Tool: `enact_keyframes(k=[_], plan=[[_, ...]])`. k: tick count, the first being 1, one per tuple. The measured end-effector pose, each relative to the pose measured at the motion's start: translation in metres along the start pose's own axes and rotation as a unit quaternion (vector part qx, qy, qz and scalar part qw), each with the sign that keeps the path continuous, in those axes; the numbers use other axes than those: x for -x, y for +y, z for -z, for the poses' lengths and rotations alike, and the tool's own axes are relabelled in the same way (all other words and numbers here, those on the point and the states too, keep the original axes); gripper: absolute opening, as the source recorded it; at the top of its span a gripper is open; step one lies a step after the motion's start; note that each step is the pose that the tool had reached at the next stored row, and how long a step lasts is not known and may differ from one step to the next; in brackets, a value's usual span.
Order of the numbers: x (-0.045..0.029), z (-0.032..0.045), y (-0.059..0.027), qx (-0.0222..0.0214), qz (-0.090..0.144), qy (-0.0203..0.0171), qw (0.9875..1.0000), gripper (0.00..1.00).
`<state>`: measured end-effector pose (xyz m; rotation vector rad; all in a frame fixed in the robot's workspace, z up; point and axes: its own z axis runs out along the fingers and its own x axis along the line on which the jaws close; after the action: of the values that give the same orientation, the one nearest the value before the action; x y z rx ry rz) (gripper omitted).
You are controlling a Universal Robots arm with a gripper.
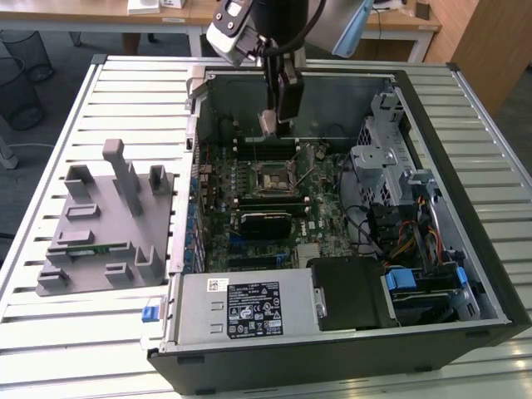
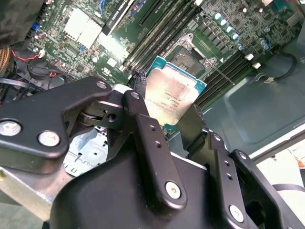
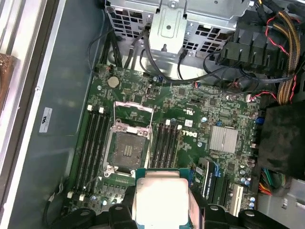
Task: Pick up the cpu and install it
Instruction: 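Place the cpu into insertion slot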
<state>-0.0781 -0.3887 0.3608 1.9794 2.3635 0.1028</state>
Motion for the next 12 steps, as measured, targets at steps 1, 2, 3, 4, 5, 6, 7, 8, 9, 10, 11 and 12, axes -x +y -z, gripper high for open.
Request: enact_keyframes(k=[1,2,3,4,5,6,7,8,9,10,11,12], plan=[[-0.0010,-0.0005,0.0001,0.0000,-0.001,-0.0001,1.0000,0.53],[-0.0020,-0.0010,0.0003,0.0000,-0.003,-0.0003,1.0000,0.53],[-0.0030,-0.0016,0.0004,0.0000,-0.004,-0.0004,1.0000,0.53],[-0.0039,-0.0022,0.0005,0.0000,-0.006,-0.0005,1.0000,0.53],[-0.0048,-0.0030,0.0006,0.0001,-0.007,-0.0007,1.0000,0.53],[-0.0057,-0.0038,0.0007,0.0000,-0.009,-0.0008,1.0000,0.53],[-0.0065,-0.0046,0.0008,0.0000,-0.010,-0.0010,0.9999,0.53],[-0.0072,-0.0054,0.0008,0.0000,-0.012,-0.0011,0.9999,0.53],[-0.0079,-0.0063,0.0009,0.0000,-0.013,-0.0012,0.9999,0.53],[-0.0084,-0.0072,0.0009,0.0001,-0.015,-0.0014,0.9999,0.53],[-0.0088,-0.0081,0.0008,0.0001,-0.018,-0.0015,0.9998,0.53],[-0.0089,-0.0089,0.0008,0.0001,-0.021,-0.0018,0.9998,0.53]])
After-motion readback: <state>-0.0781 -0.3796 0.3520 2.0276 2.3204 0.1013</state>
